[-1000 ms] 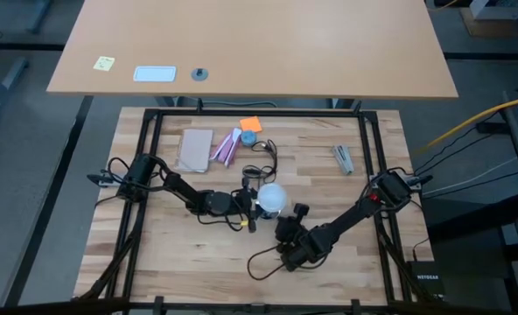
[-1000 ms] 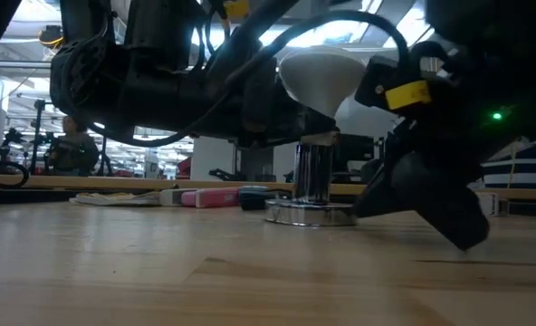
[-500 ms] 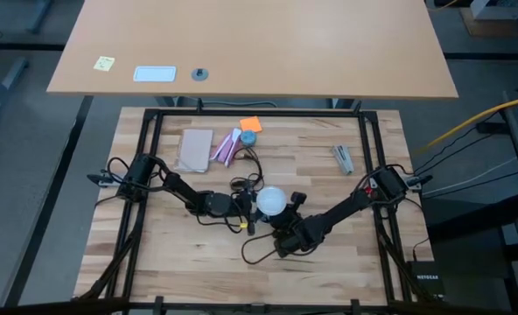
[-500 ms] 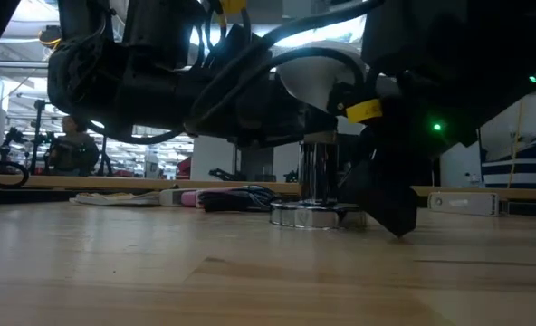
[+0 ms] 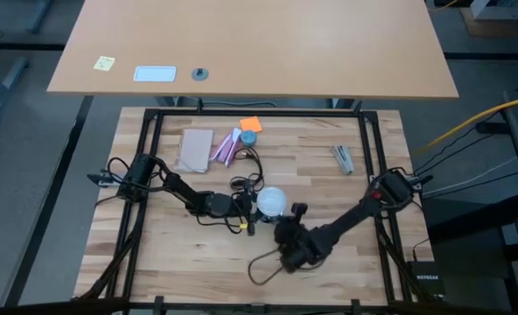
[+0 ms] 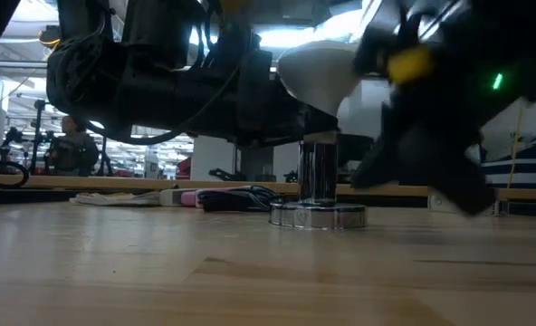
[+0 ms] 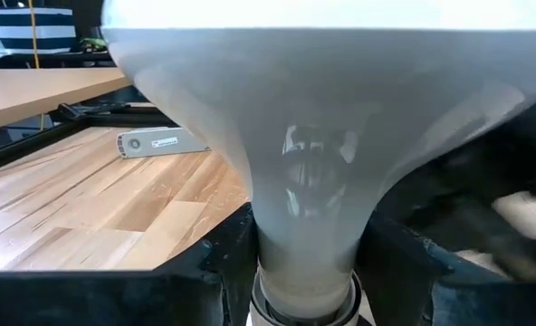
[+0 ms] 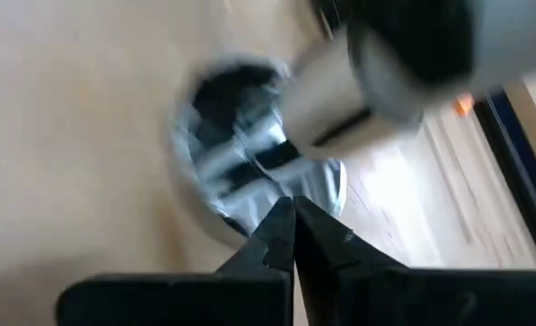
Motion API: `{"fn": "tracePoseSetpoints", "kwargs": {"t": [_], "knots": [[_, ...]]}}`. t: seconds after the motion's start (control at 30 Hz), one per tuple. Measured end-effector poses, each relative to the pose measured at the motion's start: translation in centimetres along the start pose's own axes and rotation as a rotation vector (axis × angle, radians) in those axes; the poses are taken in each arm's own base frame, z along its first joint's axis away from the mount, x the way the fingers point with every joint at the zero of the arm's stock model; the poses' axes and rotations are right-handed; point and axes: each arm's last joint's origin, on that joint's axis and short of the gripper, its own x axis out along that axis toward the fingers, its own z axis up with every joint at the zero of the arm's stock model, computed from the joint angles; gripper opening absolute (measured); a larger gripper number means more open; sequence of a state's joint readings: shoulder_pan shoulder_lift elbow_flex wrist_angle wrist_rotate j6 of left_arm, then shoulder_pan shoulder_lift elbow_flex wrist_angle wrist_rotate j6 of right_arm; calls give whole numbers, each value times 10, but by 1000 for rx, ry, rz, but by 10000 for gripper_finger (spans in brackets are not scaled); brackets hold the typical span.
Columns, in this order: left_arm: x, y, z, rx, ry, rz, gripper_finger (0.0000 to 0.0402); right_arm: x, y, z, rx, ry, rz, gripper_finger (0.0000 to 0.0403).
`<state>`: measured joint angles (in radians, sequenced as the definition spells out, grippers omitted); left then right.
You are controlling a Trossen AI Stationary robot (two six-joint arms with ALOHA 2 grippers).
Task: Screw lightbulb
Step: Insert the lightbulb into the lamp
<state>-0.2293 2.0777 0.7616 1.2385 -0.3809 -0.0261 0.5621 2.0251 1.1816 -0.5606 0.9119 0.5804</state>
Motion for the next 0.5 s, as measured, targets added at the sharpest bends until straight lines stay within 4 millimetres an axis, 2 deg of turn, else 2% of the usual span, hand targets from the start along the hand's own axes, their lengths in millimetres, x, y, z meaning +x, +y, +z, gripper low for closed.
{"fn": "tracePoseSetpoints", "kwargs": {"t": [0.1, 0.23, 0.5], "knots": [[0, 0, 0, 0, 0, 1, 153, -15, 9, 9, 46, -61, 45, 5], [0, 0, 0, -1, -1, 3, 153, -26, 20, 14, 125, -136, 107, 5], [0, 0, 0, -3, -1, 3, 153, -7, 38, 6, 134, -106, 147, 5]]}}
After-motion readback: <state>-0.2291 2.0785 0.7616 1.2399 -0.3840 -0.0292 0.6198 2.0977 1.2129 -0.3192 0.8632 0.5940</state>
